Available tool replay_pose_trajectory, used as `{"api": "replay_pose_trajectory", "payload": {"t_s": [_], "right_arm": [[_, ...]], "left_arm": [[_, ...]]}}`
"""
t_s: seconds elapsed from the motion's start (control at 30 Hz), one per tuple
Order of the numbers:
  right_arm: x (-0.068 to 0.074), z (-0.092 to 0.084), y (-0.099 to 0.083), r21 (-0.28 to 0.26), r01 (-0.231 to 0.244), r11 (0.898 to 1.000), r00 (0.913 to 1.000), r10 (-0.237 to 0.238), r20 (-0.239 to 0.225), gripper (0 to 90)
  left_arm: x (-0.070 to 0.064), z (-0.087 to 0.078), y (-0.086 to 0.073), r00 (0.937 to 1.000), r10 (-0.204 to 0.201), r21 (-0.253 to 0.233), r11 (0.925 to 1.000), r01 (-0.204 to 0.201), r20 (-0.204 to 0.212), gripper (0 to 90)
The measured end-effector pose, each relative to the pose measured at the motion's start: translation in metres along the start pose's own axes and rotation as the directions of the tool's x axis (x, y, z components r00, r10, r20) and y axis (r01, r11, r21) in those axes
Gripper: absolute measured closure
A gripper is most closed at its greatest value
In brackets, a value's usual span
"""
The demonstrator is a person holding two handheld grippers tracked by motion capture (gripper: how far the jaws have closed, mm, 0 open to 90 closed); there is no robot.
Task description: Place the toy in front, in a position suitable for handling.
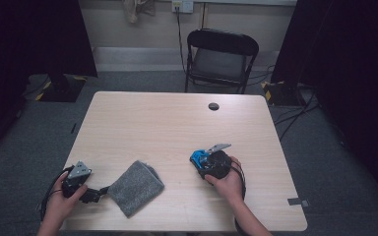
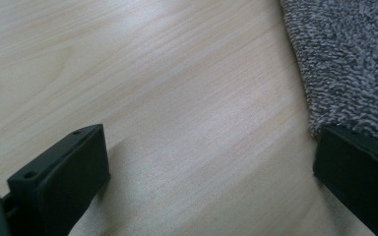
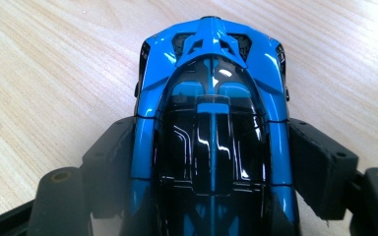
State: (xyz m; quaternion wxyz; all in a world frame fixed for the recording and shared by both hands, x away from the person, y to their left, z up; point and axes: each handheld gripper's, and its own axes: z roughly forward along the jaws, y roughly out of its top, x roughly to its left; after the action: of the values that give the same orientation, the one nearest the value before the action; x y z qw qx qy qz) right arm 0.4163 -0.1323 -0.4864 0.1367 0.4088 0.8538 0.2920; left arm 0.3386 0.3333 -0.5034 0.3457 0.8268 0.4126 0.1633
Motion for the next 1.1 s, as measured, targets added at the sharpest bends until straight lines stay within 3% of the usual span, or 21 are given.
{"api": "replay_pose_trajectory", "payload": {"t_s": [0.2,0.77,1.1], "right_arm": [[-0.0007,-0.0011,-0.0018,-0.011,-0.03,1.0,0.9995,0.03,0.005,25.7],[0.0001,-0.0006,-0.0022,-0.012,-0.048,0.999,0.9987,0.048,0.014,25.3],[-0.0028,-0.002,-0.0056,-0.044,-0.066,0.997,0.9978,0.065,-0.01,25.9]], "left_arm": [[0.0,0.0,0.0,1.0,0.0,0.0,1.0,0.0,0.0,0.0],[0.0,0.0,0.0,1.0,0.0,0.0,1.0,0.0,0.0,0.0],[0.0,0.0,0.0,1.0,0.0,0.0,1.0,0.0,0.0,0.0]]}}
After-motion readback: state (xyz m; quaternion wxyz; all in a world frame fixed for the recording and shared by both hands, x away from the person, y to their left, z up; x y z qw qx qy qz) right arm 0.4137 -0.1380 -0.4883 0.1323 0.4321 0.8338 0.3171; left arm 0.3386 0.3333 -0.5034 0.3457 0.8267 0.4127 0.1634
